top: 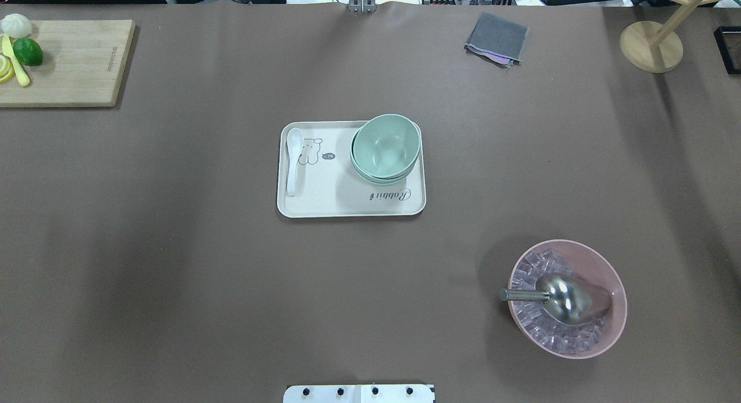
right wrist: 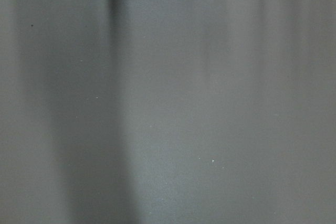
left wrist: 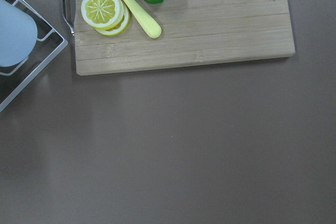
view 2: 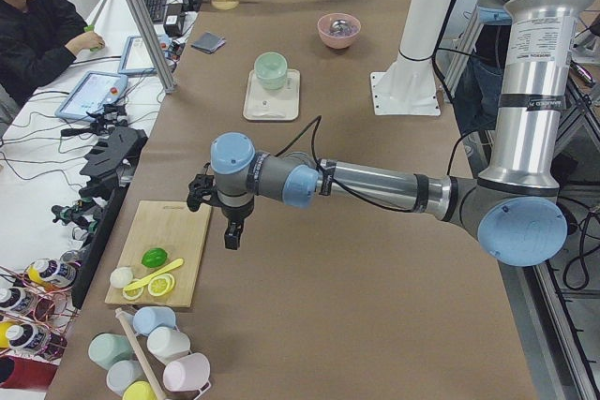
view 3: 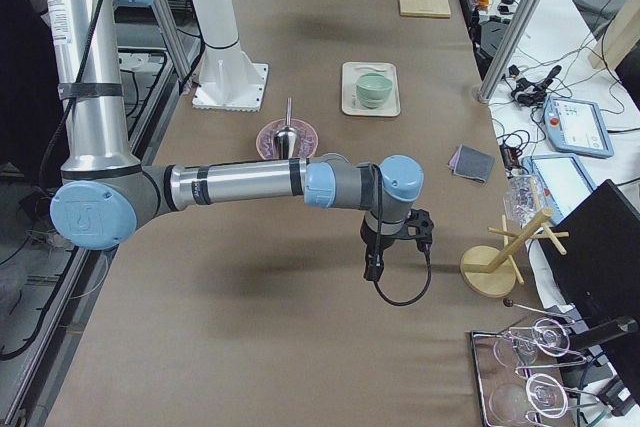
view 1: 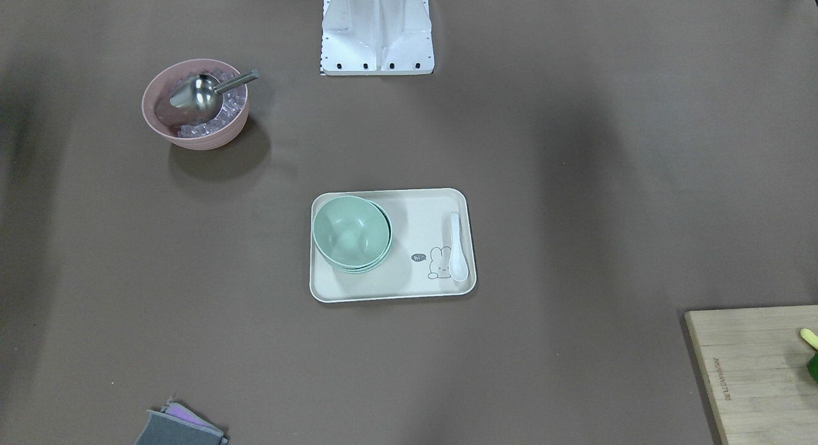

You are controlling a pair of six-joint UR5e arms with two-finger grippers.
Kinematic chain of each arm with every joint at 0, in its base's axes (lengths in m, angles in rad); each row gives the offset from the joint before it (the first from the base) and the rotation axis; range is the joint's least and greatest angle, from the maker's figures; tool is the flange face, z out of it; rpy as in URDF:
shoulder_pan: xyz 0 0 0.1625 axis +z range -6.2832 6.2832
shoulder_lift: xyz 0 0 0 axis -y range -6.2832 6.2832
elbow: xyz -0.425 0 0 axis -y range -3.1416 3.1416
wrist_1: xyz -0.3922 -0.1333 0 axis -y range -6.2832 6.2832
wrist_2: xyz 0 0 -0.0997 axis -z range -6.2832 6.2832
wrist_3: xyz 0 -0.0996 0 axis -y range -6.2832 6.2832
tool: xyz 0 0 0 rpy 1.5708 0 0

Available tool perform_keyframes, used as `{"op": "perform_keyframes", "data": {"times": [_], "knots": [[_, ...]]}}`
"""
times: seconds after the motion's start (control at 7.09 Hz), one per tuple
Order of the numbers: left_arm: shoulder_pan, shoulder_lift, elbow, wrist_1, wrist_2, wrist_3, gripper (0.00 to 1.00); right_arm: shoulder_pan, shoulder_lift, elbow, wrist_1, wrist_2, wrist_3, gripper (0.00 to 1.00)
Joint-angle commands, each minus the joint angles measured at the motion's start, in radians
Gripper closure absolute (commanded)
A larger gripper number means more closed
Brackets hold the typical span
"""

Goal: Stack green bowls together

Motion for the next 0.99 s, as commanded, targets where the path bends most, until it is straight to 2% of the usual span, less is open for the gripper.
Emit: {"op": "perform_keyframes", "data": {"times": [0.0, 0.85], "knots": [[0.002, 0.024, 0.014, -0.001, 0.018, 0.005, 0.02, 0.010, -0.003, -0.002, 0.000, 0.014, 0.000, 0.00], [-0.005, 0.026, 0.009, 0.001, 0.027, -0.005, 0.02, 0.012, 0.008, 0.022, -0.001, 0.043, 0.009, 0.00]]}}
